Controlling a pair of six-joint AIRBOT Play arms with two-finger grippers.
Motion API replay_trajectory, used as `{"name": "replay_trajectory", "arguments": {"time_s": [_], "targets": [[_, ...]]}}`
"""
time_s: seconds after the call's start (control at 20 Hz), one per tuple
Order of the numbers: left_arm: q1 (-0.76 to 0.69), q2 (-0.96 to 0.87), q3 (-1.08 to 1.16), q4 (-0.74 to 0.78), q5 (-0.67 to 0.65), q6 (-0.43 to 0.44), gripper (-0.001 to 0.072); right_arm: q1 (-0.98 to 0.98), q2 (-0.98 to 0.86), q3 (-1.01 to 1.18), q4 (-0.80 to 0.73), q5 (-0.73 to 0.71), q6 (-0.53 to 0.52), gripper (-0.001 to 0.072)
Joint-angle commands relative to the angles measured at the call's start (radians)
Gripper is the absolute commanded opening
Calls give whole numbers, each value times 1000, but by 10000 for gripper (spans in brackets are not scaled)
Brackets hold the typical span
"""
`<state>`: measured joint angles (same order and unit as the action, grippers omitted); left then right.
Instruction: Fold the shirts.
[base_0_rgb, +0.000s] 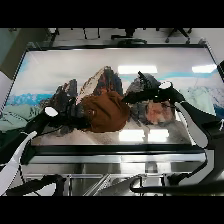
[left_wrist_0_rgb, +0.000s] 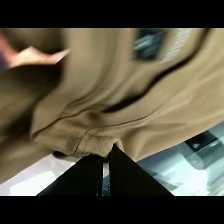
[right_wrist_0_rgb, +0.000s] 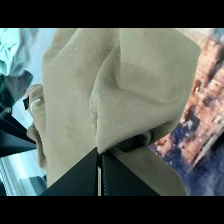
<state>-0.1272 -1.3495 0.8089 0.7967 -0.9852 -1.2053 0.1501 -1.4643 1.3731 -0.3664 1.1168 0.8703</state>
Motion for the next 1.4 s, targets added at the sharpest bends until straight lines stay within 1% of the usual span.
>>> {"name": "replay_trajectory", "arguments": {"time_s": [0.0,0.15,0.2,0.25,0.3,0.45,0.55,0.65,0.8,0.85,0.9,0.95,1.05,1.1,1.15,1.3,1.35], "targets": [[-3,31,83,51,-49,6,11,-3,19,1,0,-1,8,14],[22,55,99,103,-164,4,22,-3,21,1,0,0,9,13],[44,54,92,100,-206,9,258,-3,21,1,0,-1,9,14],[66,54,79,100,-230,8,562,-3,21,1,0,0,9,14],[95,54,64,99,-239,8,599,-3,21,1,0,-1,9,14],[177,54,31,98,-216,8,600,-3,21,1,0,-1,9,14],[199,54,2,90,-173,9,600,-3,21,1,0,-2,9,14],[179,52,-31,89,-115,12,600,-3,20,1,0,-11,9,14],[96,-2,-16,71,-54,14,598,-3,20,1,0,-16,9,13],[71,-28,3,37,-45,22,473,-3,20,1,0,-15,9,14],[45,-53,32,0,-42,43,39,-3,21,1,0,-11,10,14],[25,-68,70,-32,-64,71,11,-8,25,1,1,-5,13,14],[4,-56,177,-34,-160,72,9,-35,64,3,4,18,13,14],[6,-20,239,-31,-208,70,9,-60,101,9,3,25,15,13],[18,35,304,-32,-234,50,9,-93,149,27,4,40,17,13],[76,220,537,-40,-252,-21,9,-179,312,130,4,98,21,13],[89,272,624,-39,-255,-28,9,-196,375,172,3,101,19,13]]}}
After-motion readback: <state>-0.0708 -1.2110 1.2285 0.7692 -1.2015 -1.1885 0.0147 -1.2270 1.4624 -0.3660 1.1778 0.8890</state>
